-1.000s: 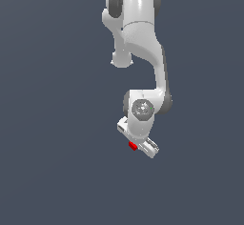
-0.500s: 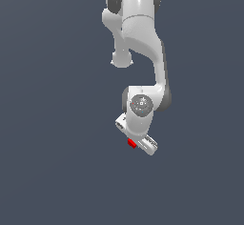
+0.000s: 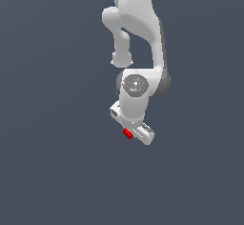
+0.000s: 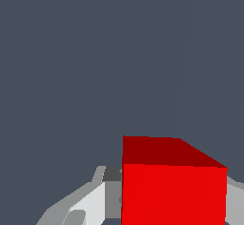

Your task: Pick up the red cube and move it to a goal position.

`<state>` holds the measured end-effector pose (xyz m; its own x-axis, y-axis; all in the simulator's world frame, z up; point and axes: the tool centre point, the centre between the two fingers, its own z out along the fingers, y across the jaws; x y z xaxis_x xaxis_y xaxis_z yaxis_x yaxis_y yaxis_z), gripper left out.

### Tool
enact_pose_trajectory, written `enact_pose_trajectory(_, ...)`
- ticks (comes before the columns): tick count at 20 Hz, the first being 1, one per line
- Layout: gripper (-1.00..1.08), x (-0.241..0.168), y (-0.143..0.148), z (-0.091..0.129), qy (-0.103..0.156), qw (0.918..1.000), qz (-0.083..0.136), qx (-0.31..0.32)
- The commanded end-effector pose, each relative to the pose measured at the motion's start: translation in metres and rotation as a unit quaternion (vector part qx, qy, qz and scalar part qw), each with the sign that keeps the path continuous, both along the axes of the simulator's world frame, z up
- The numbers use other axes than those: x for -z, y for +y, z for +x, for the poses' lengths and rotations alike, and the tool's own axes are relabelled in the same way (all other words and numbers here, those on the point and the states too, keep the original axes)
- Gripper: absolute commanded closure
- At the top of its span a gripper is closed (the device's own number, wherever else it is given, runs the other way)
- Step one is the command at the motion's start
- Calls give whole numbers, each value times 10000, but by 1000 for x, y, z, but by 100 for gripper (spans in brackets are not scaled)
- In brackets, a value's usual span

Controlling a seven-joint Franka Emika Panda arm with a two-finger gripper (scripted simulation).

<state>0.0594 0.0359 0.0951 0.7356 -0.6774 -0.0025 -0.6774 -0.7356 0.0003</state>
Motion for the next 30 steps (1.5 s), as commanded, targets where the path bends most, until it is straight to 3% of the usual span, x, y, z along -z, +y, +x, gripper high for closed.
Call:
enact_pose_trajectory(1,108,-24,-8,-7,-9,10000,4,3)
enact_pose_trajectory(30,108,-324,-112,-99,-9,10000,-2,12)
